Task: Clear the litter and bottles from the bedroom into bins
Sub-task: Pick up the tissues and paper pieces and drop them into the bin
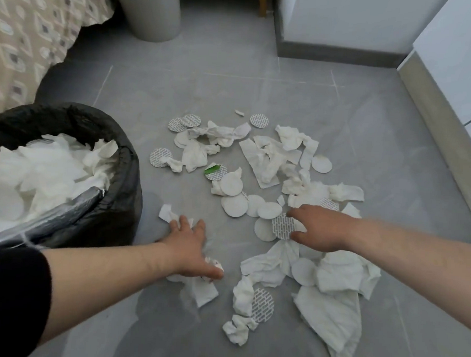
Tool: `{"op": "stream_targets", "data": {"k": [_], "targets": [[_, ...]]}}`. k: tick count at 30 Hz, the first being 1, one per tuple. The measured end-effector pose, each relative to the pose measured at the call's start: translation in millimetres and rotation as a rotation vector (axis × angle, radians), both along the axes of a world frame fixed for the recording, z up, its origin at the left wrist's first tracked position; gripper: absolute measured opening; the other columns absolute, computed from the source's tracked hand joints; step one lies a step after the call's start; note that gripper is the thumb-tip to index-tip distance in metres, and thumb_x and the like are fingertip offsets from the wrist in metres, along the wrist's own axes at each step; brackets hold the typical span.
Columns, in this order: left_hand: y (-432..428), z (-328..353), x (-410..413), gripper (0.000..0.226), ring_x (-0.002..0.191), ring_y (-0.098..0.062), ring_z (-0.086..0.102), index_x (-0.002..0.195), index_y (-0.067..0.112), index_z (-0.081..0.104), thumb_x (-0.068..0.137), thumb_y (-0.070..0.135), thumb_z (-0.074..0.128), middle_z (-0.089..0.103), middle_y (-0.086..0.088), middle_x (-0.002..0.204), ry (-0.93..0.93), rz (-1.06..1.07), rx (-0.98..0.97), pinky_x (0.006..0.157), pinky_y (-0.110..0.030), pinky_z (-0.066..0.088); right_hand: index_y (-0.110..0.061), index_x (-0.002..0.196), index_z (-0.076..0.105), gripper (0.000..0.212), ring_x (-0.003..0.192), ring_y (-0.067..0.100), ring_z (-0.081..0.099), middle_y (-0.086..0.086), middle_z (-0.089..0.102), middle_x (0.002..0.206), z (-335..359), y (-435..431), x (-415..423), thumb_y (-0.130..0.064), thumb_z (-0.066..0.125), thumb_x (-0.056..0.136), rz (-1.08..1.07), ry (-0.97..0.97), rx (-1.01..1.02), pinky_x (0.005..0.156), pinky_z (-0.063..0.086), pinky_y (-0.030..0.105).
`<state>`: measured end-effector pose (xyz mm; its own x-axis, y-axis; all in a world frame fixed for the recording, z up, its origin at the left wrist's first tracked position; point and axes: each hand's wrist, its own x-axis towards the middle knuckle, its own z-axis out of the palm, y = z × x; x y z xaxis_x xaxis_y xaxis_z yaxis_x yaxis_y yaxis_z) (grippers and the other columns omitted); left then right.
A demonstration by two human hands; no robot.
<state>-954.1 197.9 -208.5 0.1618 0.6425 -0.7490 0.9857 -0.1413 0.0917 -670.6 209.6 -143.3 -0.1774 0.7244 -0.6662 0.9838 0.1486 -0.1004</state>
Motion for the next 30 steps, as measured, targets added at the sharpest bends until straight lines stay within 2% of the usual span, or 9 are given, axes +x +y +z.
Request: {"op": "stream_targets", "data": {"k": [5, 12, 18, 20, 22, 24, 26, 28, 30], "targets": [[-36.8, -9.1, 11.7, 0.127, 0.144, -0.041, -0.005, 0.148, 0.028, -0.004, 0.053, 0.072, 0.067, -0.01, -0.013, 0.158, -0.032, -0.111, 0.088, 0.109, -0.055, 0.031, -0.031, 0.15, 0.016, 0.081, 0.139, 0.027, 0.029, 0.004, 0.017, 0.157, -6.2, -16.4, -6.2, -0.059, 0.053, 0.084, 0.082, -0.017, 0.041, 0.109, 0.034, 0.044], [-48.1, -13.0, 10.3, 0.064, 0.118, -0.028, 0.036, 0.129, 0.022, 0.031, 0.077, 0.034, 0.066, 0.027, -0.007, 0.132, -0.121, -0.253, 0.246, 0.093, -0.041, 0.046, -0.041, 0.15, -0.008, 0.112, 0.148, 0.027, 0.001, 0.002, -0.019, 0.16, -24.5, -30.4, -21.4, -0.064, 0.068, 0.07, 0.117, -0.004, 0.048, 0.111, 0.032, 0.048], [-34.5, -9.8, -0.4, 0.043, 0.115, -0.029, 0.039, 0.122, 0.018, 0.04, 0.083, 0.023, 0.057, 0.031, -0.008, 0.128, -0.135, -0.352, 0.22, 0.091, -0.038, 0.044, -0.039, 0.148, -0.011, 0.124, 0.147, 0.034, 0.0, 0.008, -0.024, 0.158, -54.0, -41.0, -33.0, -0.065, 0.074, 0.061, 0.162, -0.046, 0.082, 0.104, 0.04, 0.048], [-32.8, -7.3, -3.6, 0.04, 0.105, -0.029, 0.048, 0.114, 0.016, 0.048, 0.076, 0.019, 0.059, 0.042, -0.009, 0.119, -0.16, -0.443, 0.288, 0.078, -0.035, 0.048, -0.035, 0.149, -0.006, 0.119, 0.146, 0.037, 0.0, 0.011, -0.023, 0.158, -59.8, -42.7, -32.5, -0.06, 0.075, 0.065, 0.201, -0.082, 0.095, 0.101, 0.042, 0.047], [-31.1, -4.3, -7.2, 0.046, 0.072, -0.022, 0.058, 0.089, 0.017, 0.062, 0.046, 0.023, 0.076, 0.057, -0.006, 0.09, -0.122, -0.559, 0.272, 0.049, -0.026, 0.047, -0.033, 0.149, 0.002, 0.11, 0.145, 0.038, 0.002, 0.013, -0.021, 0.158, -61.5, -43.1, -32.1, -0.055, 0.074, 0.069, 0.221, -0.1, 0.101, 0.099, 0.044, 0.046], [-28.8, -8.5, -12.2, 0.05, 0.051, -0.015, 0.055, 0.07, 0.021, 0.064, 0.022, 0.021, 0.078, 0.057, 0.0, 0.069, -0.117, -0.619, 0.38, 0.034, -0.02, 0.038, -0.03, 0.147, 0.011, 0.097, 0.143, 0.038, 0.01, 0.014, -0.016, 0.158, -61.6, -42.7, -31.8, -0.048, 0.072, 0.074, 0.23, -0.098, 0.107, 0.096, 0.045, 0.045], [-25.1, -3.1, -11.5, 0.049, 0.057, -0.017, 0.058, 0.076, 0.02, 0.064, 0.03, 0.017, 0.079, 0.058, 0.0, 0.074, -0.117, -0.633, 0.385, 0.038, -0.022, 0.041, -0.027, 0.143, 0.021, 0.08, 0.137, 0.038, 0.021, 0.015, -0.008, 0.158, -60.3, -41.1, -31.6, -0.035, 0.069, 0.08, 0.234, -0.084, 0.127, 0.091, 0.048, 0.044], [-22.0, 3.6, -8.5, 0.044, 0.09, -0.025, 0.059, 0.107, 0.014, 0.057, 0.064, 0.007, 0.066, 0.055, -0.006, 0.104, -0.146, -0.563, 0.326, 0.063, -0.031, 0.047, -0.023, 0.138, 0.029, 0.065, 0.129, 0.036, 0.032, 0.016, 0.002, 0.157, -58.0, -38.7, -30.6, -0.02, 0.063, 0.083, 0.238, -0.079, 0.148, 0.085, 0.049, 0.042], [-19.1, 3.0, -8.8, 0.047, 0.111, -0.028, 0.049, 0.125, 0.012, 0.043, 0.08, -0.002, 0.046, 0.044, -0.008, 0.122, -0.132, -0.51, 0.316, 0.079, -0.035, 0.042, -0.018, 0.133, 0.036, 0.055, 0.12, 0.036, 0.041, 0.018, 0.015, 0.153, -55.2, -36.2, -29.1, -0.011, 0.058, 0.084, 0.262, -0.09, 0.166, 0.077, 0.047, 0.041]]}}
